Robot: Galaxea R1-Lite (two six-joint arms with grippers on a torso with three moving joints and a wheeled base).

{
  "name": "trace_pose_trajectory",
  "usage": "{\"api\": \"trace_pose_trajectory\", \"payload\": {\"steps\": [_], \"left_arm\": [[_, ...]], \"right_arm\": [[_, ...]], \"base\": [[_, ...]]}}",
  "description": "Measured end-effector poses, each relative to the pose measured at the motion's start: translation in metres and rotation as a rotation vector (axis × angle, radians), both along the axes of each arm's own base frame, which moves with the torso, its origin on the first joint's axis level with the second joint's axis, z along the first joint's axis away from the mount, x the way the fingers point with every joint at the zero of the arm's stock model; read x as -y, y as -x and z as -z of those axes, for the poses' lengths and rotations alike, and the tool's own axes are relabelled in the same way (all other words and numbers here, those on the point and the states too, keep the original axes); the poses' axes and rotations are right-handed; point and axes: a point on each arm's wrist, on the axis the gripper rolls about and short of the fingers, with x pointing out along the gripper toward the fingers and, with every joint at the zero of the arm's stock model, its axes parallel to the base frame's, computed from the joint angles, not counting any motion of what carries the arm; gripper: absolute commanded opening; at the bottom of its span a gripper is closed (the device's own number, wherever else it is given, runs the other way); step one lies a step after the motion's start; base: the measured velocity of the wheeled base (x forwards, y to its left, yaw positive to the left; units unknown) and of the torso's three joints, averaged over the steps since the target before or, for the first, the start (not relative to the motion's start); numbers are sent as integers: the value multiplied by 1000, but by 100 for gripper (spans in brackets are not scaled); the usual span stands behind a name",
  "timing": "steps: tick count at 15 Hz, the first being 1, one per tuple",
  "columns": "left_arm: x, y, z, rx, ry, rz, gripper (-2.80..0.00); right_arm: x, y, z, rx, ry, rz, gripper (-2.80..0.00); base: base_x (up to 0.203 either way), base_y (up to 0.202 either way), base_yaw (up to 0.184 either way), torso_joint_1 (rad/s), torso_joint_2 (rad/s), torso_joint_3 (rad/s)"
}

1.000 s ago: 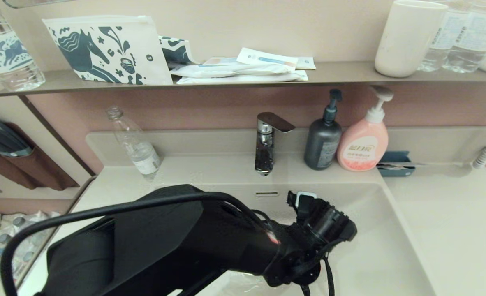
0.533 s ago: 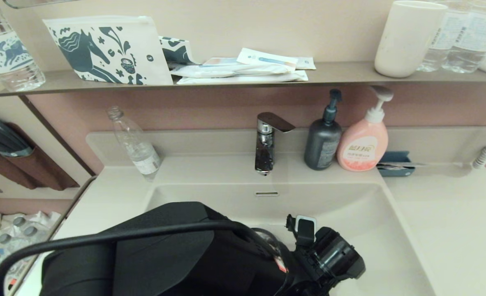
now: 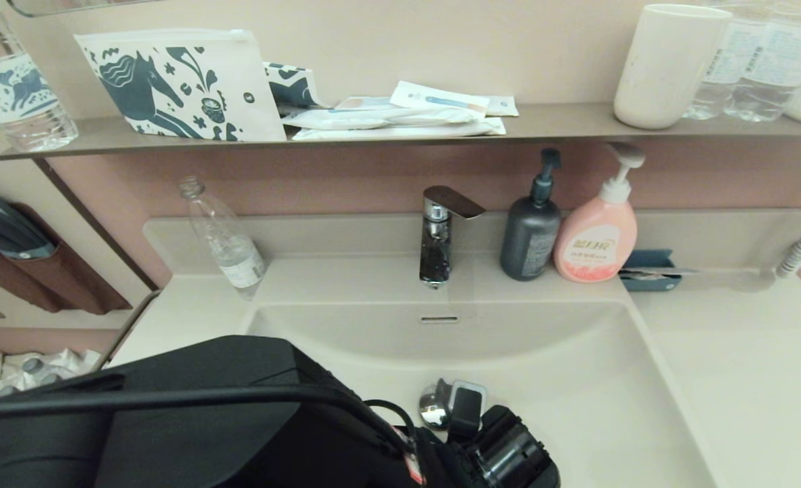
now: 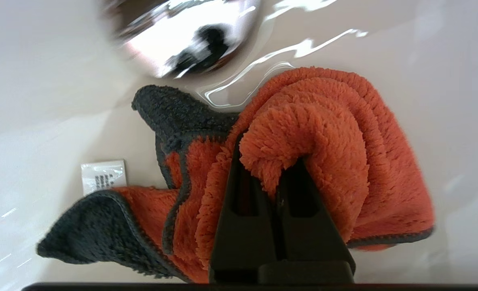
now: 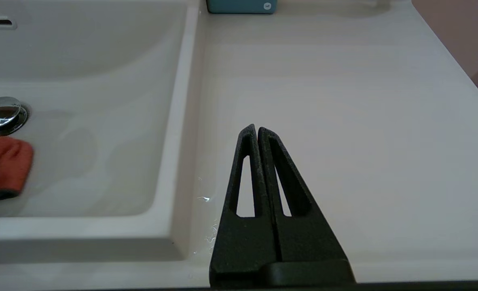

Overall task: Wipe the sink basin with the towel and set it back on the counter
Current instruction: Wipe the sink

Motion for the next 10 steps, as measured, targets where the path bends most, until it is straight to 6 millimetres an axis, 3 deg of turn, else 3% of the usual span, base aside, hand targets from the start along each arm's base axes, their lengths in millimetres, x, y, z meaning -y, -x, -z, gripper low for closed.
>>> {"api": "trace_pose_trajectory", "payload": {"steps": [10], "left_arm": [[-73, -18, -15, 18, -94, 4, -280]], "right_arm": [[0, 0, 0, 0, 0, 0, -280]], "base": [[0, 0, 0, 0, 0, 0]]}}
